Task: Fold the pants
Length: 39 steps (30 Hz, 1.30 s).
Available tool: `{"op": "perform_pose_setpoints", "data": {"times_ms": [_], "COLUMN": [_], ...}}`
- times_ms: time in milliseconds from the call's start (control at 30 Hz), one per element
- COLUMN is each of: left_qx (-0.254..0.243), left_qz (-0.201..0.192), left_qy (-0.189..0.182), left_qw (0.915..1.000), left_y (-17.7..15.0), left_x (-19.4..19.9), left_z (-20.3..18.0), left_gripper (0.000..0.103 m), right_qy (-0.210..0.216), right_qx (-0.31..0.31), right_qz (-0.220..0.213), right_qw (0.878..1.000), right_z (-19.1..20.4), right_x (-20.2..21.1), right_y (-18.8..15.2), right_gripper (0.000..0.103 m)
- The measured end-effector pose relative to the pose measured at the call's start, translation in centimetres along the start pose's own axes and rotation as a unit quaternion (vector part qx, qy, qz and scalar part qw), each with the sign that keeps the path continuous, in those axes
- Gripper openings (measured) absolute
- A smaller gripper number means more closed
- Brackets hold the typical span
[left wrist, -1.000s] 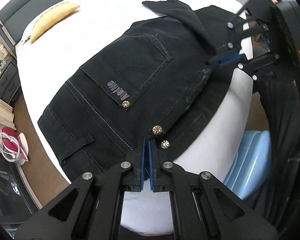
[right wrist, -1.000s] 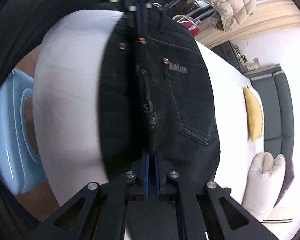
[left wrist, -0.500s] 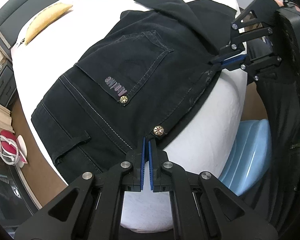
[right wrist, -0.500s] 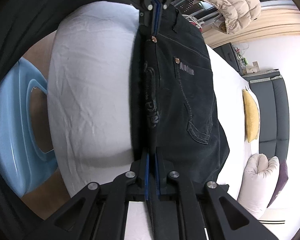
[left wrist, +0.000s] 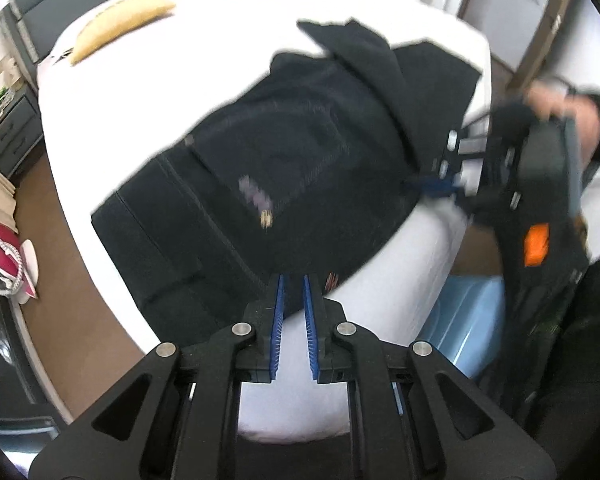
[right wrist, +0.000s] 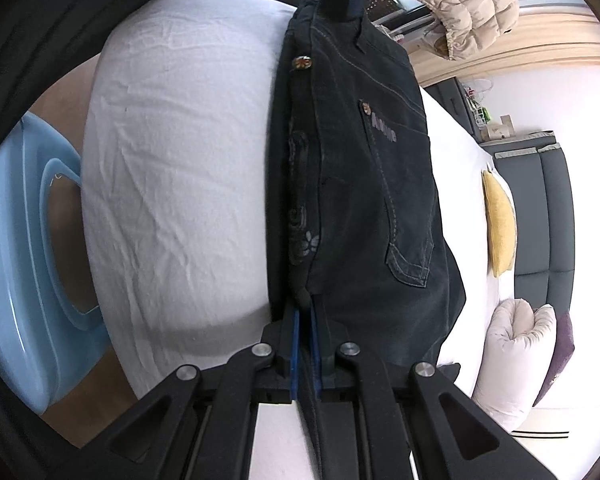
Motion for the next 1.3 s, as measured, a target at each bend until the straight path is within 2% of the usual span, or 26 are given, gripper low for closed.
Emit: {"op": "perform_pose_setpoints", "data": {"times_ms": [100, 233, 300, 367, 467, 567, 600, 667, 700, 733, 800, 867, 967, 1000, 1033, 1100, 1133, 1167, 1267, 1300], "left_qx": [0.019, 0.056, 0.086, 0.118, 0.154, 0.154, 0.151, 0.153, 0.158, 0.167, 0.181, 0.195, 0.2, 0.2, 0.2, 0.203, 0.204, 0.204, 0.204, 0.206], "left_qz": [-0.03, -0.037, -0.024, 0.014, -0.008, -0.001, 0.001, 0.003, 0.002, -0.001, -0.008, -0.013, -0.011, -0.01, -0.009, -0.008, -0.006, -0.006, -0.007, -0.008], "left_qy": [-0.013, -0.018, -0.02, -0.019, -0.034, -0.031, -0.028, -0.026, -0.028, -0.032, -0.038, -0.044, -0.039, -0.037, -0.034, -0.032, -0.031, -0.03, -0.03, -0.032], "left_qw": [0.9993, 0.9976, 0.9958, 0.9928, 0.9874, 0.9876, 0.9881, 0.9879, 0.9871, 0.9854, 0.9828, 0.9797, 0.9789, 0.9791, 0.9792, 0.9787, 0.9784, 0.9784, 0.9785, 0.9781], "left_y": [2.5, 5.3, 5.5, 4.5, 3.9, 4.3, 4.5, 4.9, 5.2, 5.1, 3.9, 3.6, 3.8, 3.8, 3.8, 3.9, 4.2, 4.2, 3.8, 3.7], "left_x": [0.2, -3.6, -6.2, -9.7, -10.7, -10.7, -10.8, -11.1, -11.2, -11.4, -11.3, -11.5, -11.6, -11.6, -11.7, -11.8, -12.1, -12.0, -11.9, -11.8], "left_z": [-0.1, -0.2, 0.2, 0.8, 1.5, 1.5, 1.5, 1.4, 1.4, 1.5, 1.9, 2.3, 2.3, 2.2, 2.1, 2.1, 2.1, 2.1, 2.1, 2.1], "left_gripper": [0.01, 0.01, 0.01, 0.01, 0.009, 0.009, 0.009, 0.009, 0.009, 0.009, 0.009, 0.009, 0.009, 0.009, 0.009, 0.009, 0.009, 0.009, 0.009, 0.009], "right_qy": [-0.005, -0.009, -0.011, -0.011, -0.011, -0.023, -0.017, 0.023, 0.053, 0.07, 0.083, 0.077, 0.061, 0.061, 0.05, 0.016, 0.011, 0.008, 0.006, 0.006], "right_qx": [0.001, -0.007, -0.016, -0.032, -0.062, -0.087, -0.109, -0.183, -0.239, -0.283, -0.368, -0.438, -0.555, -0.594, -0.62, -0.658, -0.671, -0.692, -0.729, -0.737], "right_qz": [0.003, 0.007, 0.009, 0.009, 0.008, -0.003, -0.007, -0.024, -0.039, -0.051, -0.066, -0.062, -0.048, -0.04, -0.028, 0.016, 0.033, 0.051, 0.1, 0.108], "right_qw": [1.0, 1.0, 1.0, 0.999, 0.998, 0.996, 0.994, 0.983, 0.969, 0.955, 0.924, 0.893, 0.828, 0.801, 0.782, 0.753, 0.741, 0.72, 0.677, 0.668], "right_z": [0.3, 0.4, 0.4, 0.3, 0.1, -0.2, -0.6, -2.4, -3.9, -5.4, -9.5, -14.1, -22.1, -24.9, -27.2, -31.4, -32.8, -34.6, -37.5, -37.9], "right_x": [-0.1, -0.2, -0.3, -0.2, -0.2, 0.2, 0.6, 1.9, 2.9, 3.6, 4.6, 4.3, 2.4, 1.1, -0.2, -3.9, -5.7, -8.0, -13.5, -14.7], "right_y": [0.1, 0.4, 0.4, 0.5, 0.3, 0.1, -0.1, -0.6, -1.2, -1.8, -3.7, -5.9, -9.8, -11.1, -12.3, -14.4, -15.2, -16.1, -18.0, -18.3], "right_gripper": [0.008, 0.009, 0.01, 0.01, 0.01, 0.012, 0.016, 0.044, 0.064, 0.069, 0.069, 0.069, 0.071, 0.071, 0.071, 0.071, 0.071, 0.071, 0.071, 0.071]}}
Point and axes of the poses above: each gripper's, at about its wrist camera, not at the fingertips, and x roughly against the way its jaws point, z to its left, y to its top, the point moved 5 cm from there along -x, roughly the way its jaws point, and after that the axes turned 11 degrees about -x, right-handed, at the moved point
